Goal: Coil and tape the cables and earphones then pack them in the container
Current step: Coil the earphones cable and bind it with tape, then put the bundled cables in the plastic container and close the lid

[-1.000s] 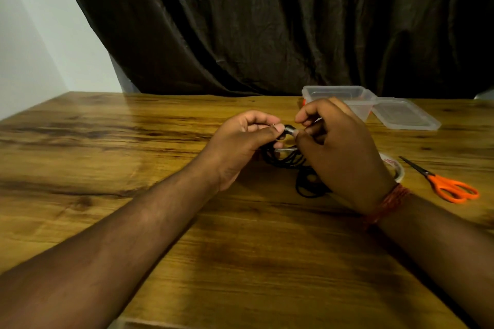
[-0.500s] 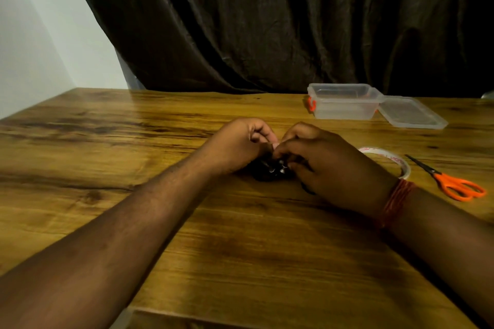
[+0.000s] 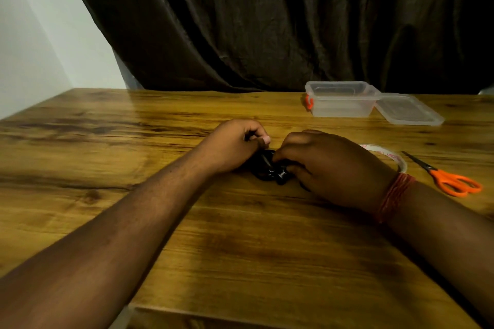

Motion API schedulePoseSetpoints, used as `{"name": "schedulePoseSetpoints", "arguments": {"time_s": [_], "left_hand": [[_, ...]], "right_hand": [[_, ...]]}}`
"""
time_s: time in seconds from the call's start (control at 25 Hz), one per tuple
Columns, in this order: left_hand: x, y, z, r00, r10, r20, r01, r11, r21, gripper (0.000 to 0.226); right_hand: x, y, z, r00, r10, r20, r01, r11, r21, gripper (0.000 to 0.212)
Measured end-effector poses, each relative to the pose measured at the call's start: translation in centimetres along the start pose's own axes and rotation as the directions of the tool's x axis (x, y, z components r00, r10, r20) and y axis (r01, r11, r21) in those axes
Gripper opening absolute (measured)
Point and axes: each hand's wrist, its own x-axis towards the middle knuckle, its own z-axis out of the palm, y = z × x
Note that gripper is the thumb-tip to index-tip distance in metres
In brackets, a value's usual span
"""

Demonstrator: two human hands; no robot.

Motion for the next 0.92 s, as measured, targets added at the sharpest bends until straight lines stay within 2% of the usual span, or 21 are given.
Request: {"name": "schedulePoseSetpoints", "arguments": {"time_s": [0.12, 0.4, 0.6, 0.76, 0.92], "left_hand": [[-0.2, 0.0, 0.0, 1.0, -0.001, -0.025, 0.001, 1.0, 0.021, 0.014], [-1.2, -0.4, 0.1, 0.988, 0.016, -0.155, 0.005, 0.991, 0.132, 0.017], [-2.1, 0.2, 0.0, 0.947, 0.216, -0.236, -0.081, 0.875, 0.476, 0.031], [-3.2, -0.7, -1.9, 0.966, 0.152, -0.209, -0.004, 0.818, 0.575, 0.037], [-5.8, -0.4, -3.0, 0.984, 0.048, -0.169, 0.075, 0.758, 0.648, 0.056]], "right_hand": [[-0.1, 0.2, -0.7, 0.997, 0.058, -0.045, -0.055, 0.996, 0.066, 0.031], [-0.8, 4.2, -1.4, 0.945, 0.255, -0.206, -0.248, 0.967, 0.059, 0.028], [-1.9, 5.7, -2.0, 0.881, 0.358, -0.309, -0.371, 0.929, 0.017, 0.032], [-3.2, 5.8, -1.5, 0.826, 0.47, -0.311, -0.494, 0.87, 0.002, 0.037], [-5.4, 4.5, -0.9, 0.79, 0.586, -0.182, -0.603, 0.796, -0.056, 0.05]]}}
